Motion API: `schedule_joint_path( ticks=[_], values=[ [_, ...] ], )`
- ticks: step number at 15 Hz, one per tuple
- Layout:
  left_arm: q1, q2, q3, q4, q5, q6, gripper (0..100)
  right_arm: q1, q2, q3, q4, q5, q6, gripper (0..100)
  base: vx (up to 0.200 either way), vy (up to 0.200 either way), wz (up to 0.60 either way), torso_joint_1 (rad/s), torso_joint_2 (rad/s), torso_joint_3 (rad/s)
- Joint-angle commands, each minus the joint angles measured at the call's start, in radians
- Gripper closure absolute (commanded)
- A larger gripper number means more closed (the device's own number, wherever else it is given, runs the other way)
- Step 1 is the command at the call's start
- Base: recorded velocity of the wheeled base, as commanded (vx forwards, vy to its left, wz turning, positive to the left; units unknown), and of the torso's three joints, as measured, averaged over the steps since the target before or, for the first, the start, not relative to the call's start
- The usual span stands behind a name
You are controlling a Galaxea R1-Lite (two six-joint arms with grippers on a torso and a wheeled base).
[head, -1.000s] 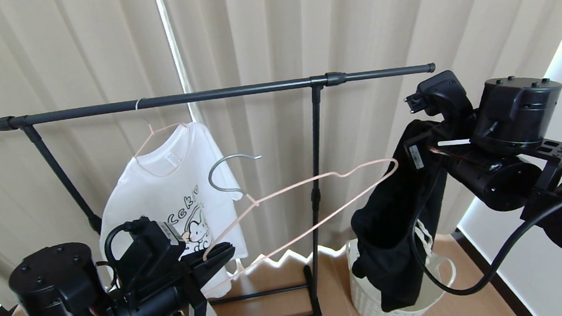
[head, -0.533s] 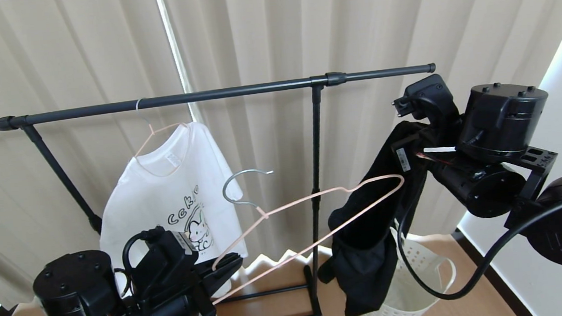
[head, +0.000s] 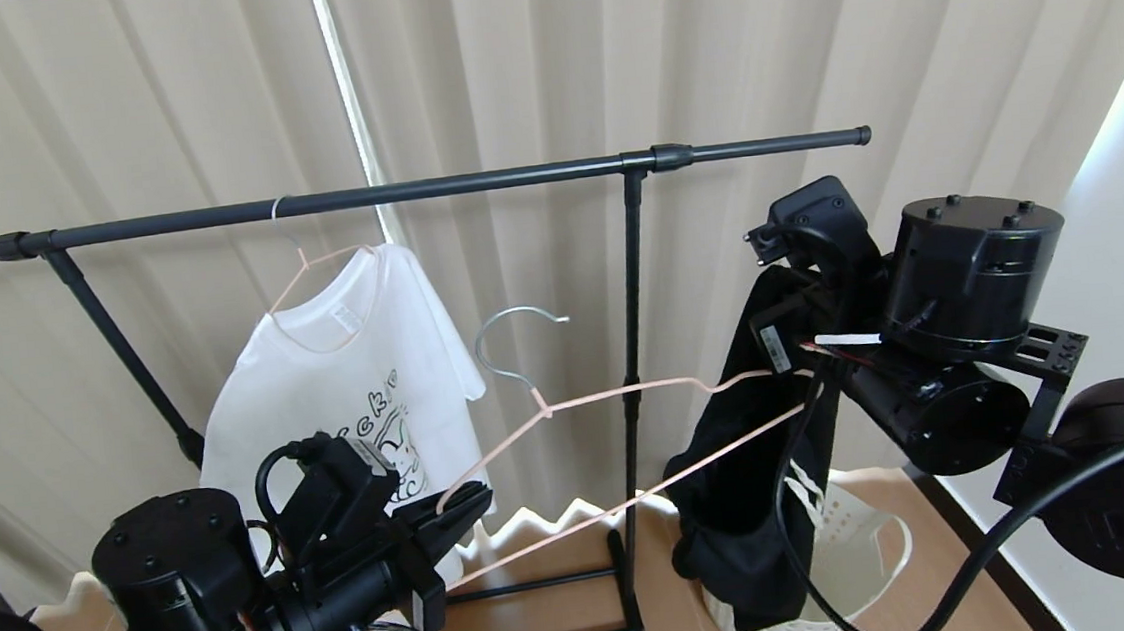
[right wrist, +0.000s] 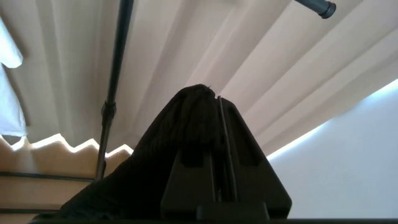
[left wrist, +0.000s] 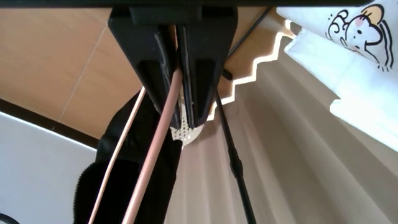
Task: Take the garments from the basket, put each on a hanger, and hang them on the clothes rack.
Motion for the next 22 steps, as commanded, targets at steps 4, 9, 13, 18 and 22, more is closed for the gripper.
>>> schedule_joint_path(
  ticks=[4, 9, 13, 18, 22],
  values=[
    [0.006, 0.021, 0.013, -0.024, 0.013, -0.001, 100, -0.026, -0.007, -0.012, 0.000, 0.001, -0.002, 100, 0.000, 0.000, 0.00, 0.000, 0.00, 0.000],
    [0.020, 0.022, 0.006, -0.024, 0.014, -0.001, 100, -0.087, -0.008, -0.032, 0.000, 0.005, -0.002, 100, 0.000, 0.000, 0.00, 0.000, 0.00, 0.000],
    [0.020, 0.032, -0.003, -0.024, 0.016, -0.004, 100, -0.083, -0.002, -0.028, 0.000, 0.002, 0.000, 100, 0.000, 0.000, 0.00, 0.000, 0.00, 0.000],
    [0.012, 0.036, -0.021, -0.024, 0.028, -0.042, 100, -0.075, -0.001, -0.024, 0.000, 0.002, 0.000, 100, 0.000, 0.000, 0.00, 0.000, 0.00, 0.000],
    [-0.026, 0.065, -0.052, -0.024, 0.066, -0.083, 100, -0.027, 0.004, -0.012, 0.000, 0.001, 0.000, 100, 0.000, 0.000, 0.00, 0.000, 0.00, 0.000]
  ],
)
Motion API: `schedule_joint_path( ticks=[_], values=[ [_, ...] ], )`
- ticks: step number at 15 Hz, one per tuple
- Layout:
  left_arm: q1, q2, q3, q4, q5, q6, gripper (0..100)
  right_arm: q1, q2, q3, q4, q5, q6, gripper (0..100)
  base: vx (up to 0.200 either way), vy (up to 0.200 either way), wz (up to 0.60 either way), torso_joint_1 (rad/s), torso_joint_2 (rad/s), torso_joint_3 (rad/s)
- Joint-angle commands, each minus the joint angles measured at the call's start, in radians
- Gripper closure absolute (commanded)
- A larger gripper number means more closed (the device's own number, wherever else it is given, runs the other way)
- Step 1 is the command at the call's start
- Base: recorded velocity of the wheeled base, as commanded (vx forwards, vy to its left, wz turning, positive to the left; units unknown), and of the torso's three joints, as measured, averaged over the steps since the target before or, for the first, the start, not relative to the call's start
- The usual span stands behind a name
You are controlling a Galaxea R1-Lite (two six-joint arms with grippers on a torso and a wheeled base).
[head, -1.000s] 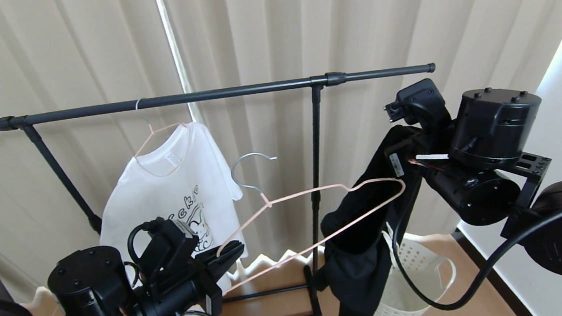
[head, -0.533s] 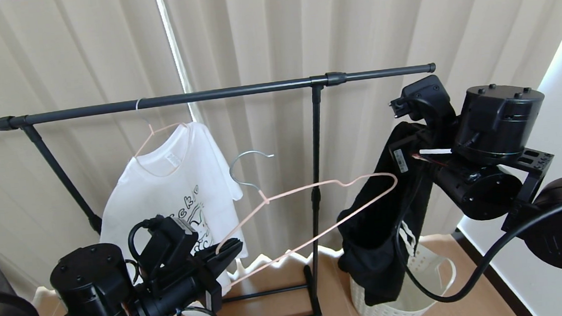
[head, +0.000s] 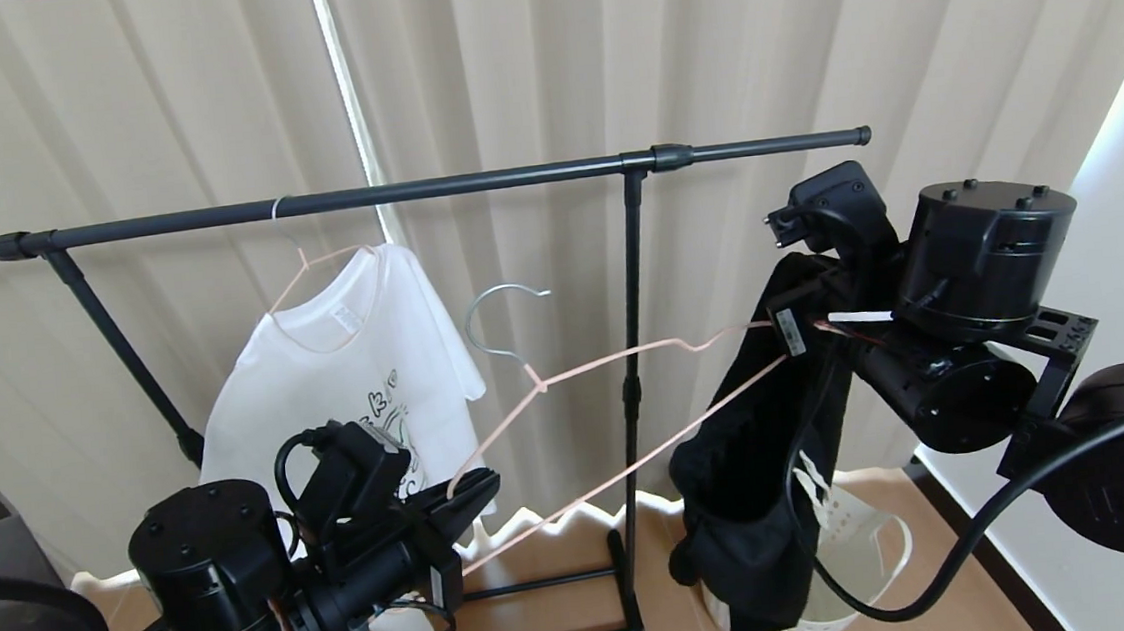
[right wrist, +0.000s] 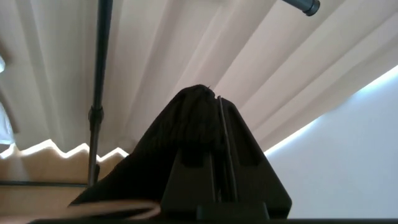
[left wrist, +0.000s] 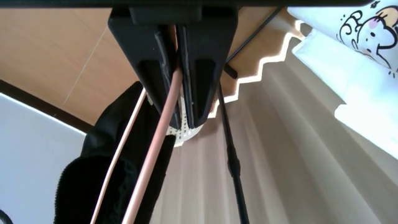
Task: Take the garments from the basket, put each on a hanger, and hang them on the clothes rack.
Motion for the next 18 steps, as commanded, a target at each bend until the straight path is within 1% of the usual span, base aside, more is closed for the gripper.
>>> schedule_joint_path(
  ticks=[1, 2, 4, 6, 8, 10, 13, 14, 15, 18],
  values=[
    [-0.012, 0.015, -0.011, -0.001, 0.019, -0.008, 100, 0.029, 0.004, 0.007, 0.000, 0.000, 0.000, 100, 0.000, 0.000, 0.00, 0.000, 0.00, 0.000],
    [-0.015, 0.016, -0.020, -0.001, 0.033, -0.014, 100, 0.036, 0.004, 0.007, 0.000, 0.000, 0.000, 100, 0.000, 0.000, 0.00, 0.000, 0.00, 0.000],
    [-0.015, 0.016, -0.026, -0.001, 0.036, -0.022, 100, 0.067, 0.002, 0.019, 0.000, -0.002, 0.003, 100, 0.000, 0.000, 0.00, 0.000, 0.00, 0.000],
    [-0.015, 0.018, -0.033, -0.001, 0.041, -0.024, 100, 0.130, 0.004, 0.030, 0.000, -0.034, 0.004, 100, 0.000, 0.000, 0.00, 0.000, 0.00, 0.000],
    [-0.015, 0.018, -0.033, -0.001, 0.041, -0.024, 100, 0.170, 0.002, 0.040, -0.002, -0.039, 0.006, 100, 0.000, 0.000, 0.00, 0.000, 0.00, 0.000],
    [-0.017, 0.022, -0.031, -0.001, 0.041, -0.024, 100, 0.245, 0.002, 0.053, -0.002, -0.056, 0.020, 100, 0.000, 0.000, 0.00, 0.000, 0.00, 0.000],
    [-0.020, 0.026, -0.029, -0.001, 0.041, -0.022, 100, 0.319, 0.004, 0.053, -0.002, -0.071, 0.035, 100, 0.000, 0.000, 0.00, 0.000, 0.00, 0.000],
    [-0.021, 0.026, -0.029, -0.001, 0.041, -0.022, 100, 0.328, 0.004, 0.053, -0.002, -0.071, 0.040, 100, 0.000, 0.000, 0.00, 0.000, 0.00, 0.000],
    [-0.028, 0.026, -0.029, -0.001, 0.041, -0.022, 100, 0.357, 0.010, 0.050, -0.025, -0.071, 0.049, 100, 0.000, 0.000, 0.00, 0.000, 0.00, 0.000],
    [-0.055, 0.024, -0.026, -0.001, 0.057, -0.022, 100, 0.371, 0.073, 0.044, -0.133, -0.089, 0.047, 100, 0.000, 0.000, 0.00, 0.000, 0.00, 0.000]
  ],
)
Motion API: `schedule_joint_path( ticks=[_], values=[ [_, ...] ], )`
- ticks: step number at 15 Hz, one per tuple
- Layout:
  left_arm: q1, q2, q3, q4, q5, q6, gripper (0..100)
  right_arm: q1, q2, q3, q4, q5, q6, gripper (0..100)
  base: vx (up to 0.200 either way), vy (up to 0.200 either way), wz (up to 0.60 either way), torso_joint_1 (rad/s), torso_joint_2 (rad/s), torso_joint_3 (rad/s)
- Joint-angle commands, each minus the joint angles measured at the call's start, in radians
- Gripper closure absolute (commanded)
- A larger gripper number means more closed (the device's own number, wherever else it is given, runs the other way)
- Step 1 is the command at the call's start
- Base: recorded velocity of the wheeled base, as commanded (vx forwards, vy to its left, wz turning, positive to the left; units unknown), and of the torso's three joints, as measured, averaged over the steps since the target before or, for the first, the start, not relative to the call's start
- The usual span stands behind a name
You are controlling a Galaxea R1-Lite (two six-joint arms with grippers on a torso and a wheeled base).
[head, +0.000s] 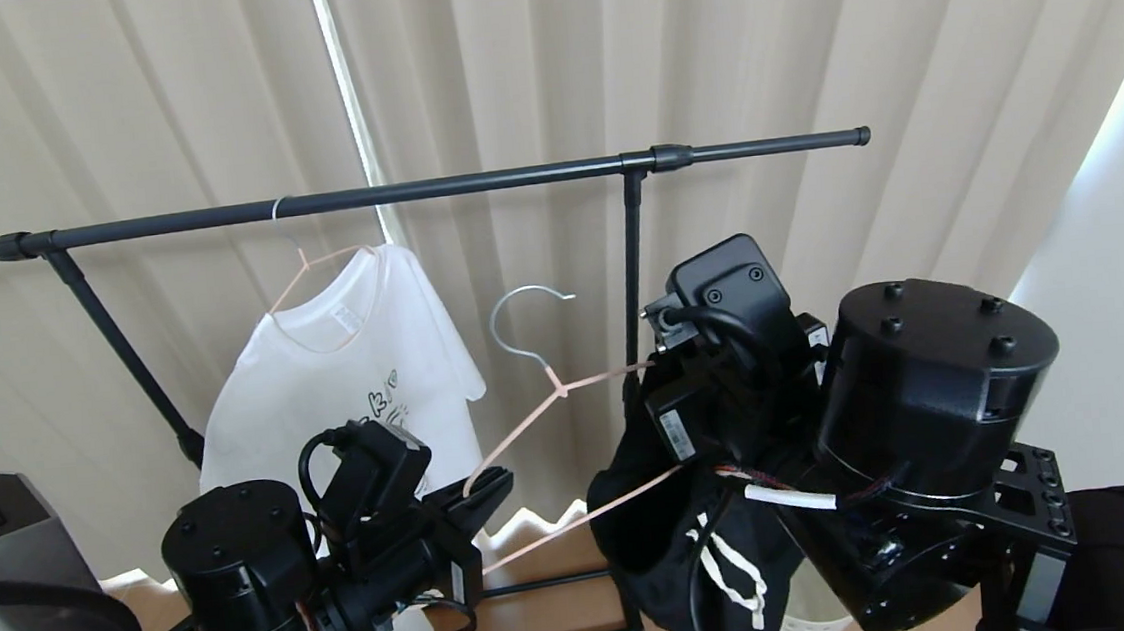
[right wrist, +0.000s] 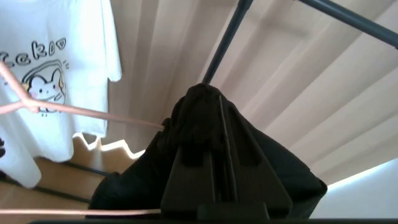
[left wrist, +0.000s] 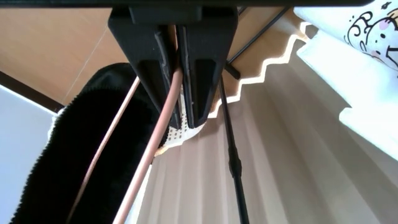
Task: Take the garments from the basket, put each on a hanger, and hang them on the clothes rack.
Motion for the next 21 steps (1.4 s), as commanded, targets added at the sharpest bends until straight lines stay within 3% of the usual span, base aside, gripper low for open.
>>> schedule_joint_path(
  ticks=[1, 9, 16, 21],
  values=[
    [-0.016, 0.000, 0.001, -0.001, 0.017, 0.000, 100, 0.012, 0.053, -0.010, -0.030, -0.011, -0.001, 100, 0.000, 0.000, 0.00, 0.000, 0.00, 0.000],
    [-0.019, 0.033, -0.004, -0.001, 0.043, 0.007, 100, 0.061, -0.017, -0.044, -0.035, -0.013, 0.015, 100, 0.000, 0.000, 0.00, 0.000, 0.00, 0.000],
    [-0.015, 0.044, -0.005, -0.001, 0.050, 0.005, 100, -0.008, -0.072, -0.078, -0.025, -0.017, 0.015, 100, 0.000, 0.000, 0.00, 0.000, 0.00, 0.000],
    [-0.015, 0.036, -0.050, -0.001, 0.121, -0.003, 100, -0.020, -0.022, -0.078, -0.024, -0.016, 0.017, 100, 0.000, 0.000, 0.00, 0.000, 0.00, 0.000]
  ],
)
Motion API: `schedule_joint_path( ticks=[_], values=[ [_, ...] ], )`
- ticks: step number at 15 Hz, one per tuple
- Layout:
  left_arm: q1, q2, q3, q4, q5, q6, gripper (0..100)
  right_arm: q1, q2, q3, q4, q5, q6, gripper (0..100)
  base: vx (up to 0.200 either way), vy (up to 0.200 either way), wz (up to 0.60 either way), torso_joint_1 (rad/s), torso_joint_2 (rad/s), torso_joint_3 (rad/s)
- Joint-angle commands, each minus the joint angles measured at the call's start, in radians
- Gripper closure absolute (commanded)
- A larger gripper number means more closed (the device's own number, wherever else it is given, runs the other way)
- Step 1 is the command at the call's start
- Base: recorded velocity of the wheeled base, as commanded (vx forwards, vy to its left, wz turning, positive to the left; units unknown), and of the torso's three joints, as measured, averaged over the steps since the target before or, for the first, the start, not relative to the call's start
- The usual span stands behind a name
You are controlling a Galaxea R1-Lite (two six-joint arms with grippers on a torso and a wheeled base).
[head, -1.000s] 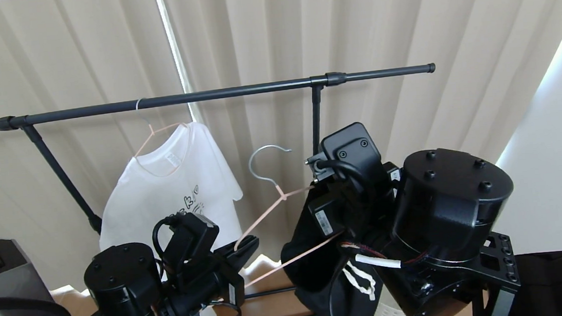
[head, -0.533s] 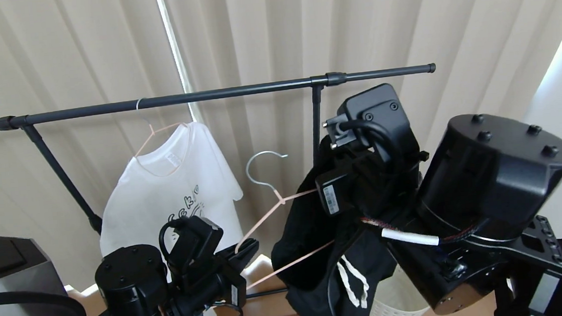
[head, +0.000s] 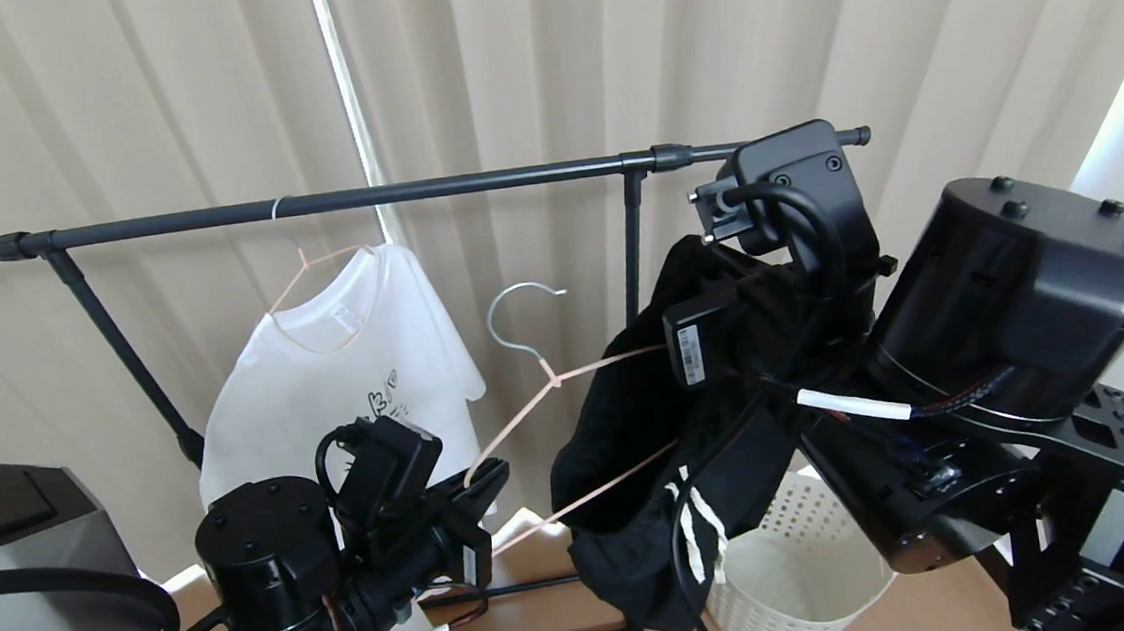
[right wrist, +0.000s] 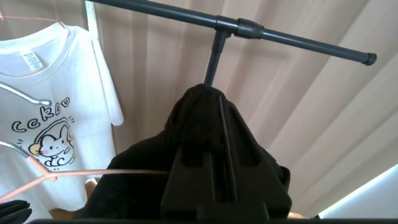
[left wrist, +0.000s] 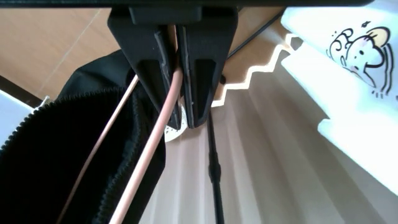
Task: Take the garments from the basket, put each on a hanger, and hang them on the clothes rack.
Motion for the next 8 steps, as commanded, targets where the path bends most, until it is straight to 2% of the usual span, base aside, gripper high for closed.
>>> schedule_joint_path(
  ticks=[1, 4, 8],
  values=[
    [-0.002, -0.002, -0.017, -0.002, 0.001, -0.004, 100, -0.001, 0.034, 0.000, -0.001, 0.001, 0.001, 100, 0.000, 0.000, 0.00, 0.000, 0.00, 0.000],
    [-0.005, -0.016, -0.028, -0.002, 0.001, -0.019, 100, 0.006, 0.088, -0.003, -0.006, 0.001, 0.014, 100, 0.000, 0.000, 0.00, 0.000, 0.00, 0.000],
    [-0.019, -0.011, -0.028, -0.002, 0.001, -0.019, 100, 0.075, 0.106, -0.024, -0.006, -0.001, 0.053, 100, 0.000, 0.000, 0.00, 0.000, 0.00, 0.000]
  ],
)
